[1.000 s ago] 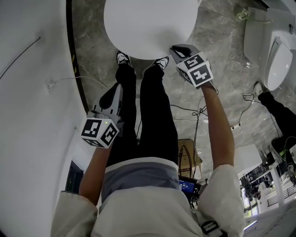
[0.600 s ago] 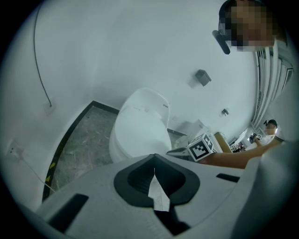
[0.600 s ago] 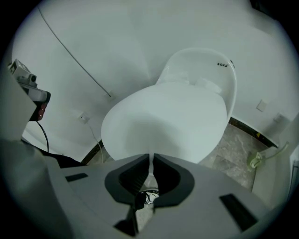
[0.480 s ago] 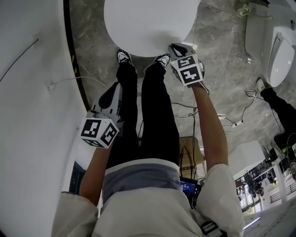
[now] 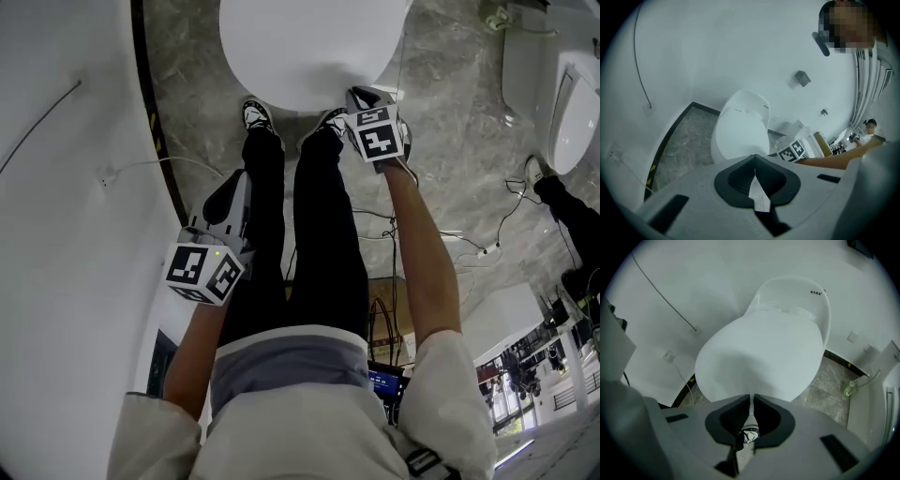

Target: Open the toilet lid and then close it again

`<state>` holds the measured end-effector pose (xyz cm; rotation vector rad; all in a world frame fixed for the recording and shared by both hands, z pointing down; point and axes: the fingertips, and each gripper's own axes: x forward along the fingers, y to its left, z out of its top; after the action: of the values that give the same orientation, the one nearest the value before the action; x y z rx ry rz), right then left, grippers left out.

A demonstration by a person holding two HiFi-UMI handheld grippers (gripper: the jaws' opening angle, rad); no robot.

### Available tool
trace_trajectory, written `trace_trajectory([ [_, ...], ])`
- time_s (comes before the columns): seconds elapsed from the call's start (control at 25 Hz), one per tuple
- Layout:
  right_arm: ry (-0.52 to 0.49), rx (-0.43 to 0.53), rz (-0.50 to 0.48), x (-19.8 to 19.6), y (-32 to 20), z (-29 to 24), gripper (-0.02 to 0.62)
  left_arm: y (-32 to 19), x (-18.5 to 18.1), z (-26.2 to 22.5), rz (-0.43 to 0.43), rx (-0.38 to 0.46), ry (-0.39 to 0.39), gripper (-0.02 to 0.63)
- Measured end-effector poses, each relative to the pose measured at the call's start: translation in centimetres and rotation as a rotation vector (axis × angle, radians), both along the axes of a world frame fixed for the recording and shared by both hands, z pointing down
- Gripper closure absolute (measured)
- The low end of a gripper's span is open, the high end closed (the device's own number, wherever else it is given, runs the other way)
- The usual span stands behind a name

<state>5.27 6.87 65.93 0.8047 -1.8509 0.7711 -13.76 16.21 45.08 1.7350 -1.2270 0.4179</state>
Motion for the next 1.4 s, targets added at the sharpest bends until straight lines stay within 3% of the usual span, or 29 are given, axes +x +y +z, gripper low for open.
trace_trajectory([
  [0.6,0.08,-0.012,0.058,-0.2,-0.2,2.7,0.568,0.3,-1.9,0.6,0.026,-0.003,-0.004,0.6],
  [0.8,-0.008,-0.039,0.193,0.5,0.3,1.9,0.583,-0.2,-1.9,-0.6,0.035,0.032,0.0,0.6],
  [1.0,-0.084,-0.02,0.227,0.6,0.7,-2.4,0.584,-2.7,-1.8,-4.3,0.048,0.068,-0.011,0.6],
  [1.2,-0.152,0.063,0.27,0.7,0.1,-7.4,0.584,-4.7,-1.7,-6.8,0.061,0.133,-0.014,0.6],
  [1.4,-0.187,0.139,0.254,0.1,-2.7,-15.0,0.586,-9.3,-2.5,-12.4,0.067,0.187,-0.003,0.6],
])
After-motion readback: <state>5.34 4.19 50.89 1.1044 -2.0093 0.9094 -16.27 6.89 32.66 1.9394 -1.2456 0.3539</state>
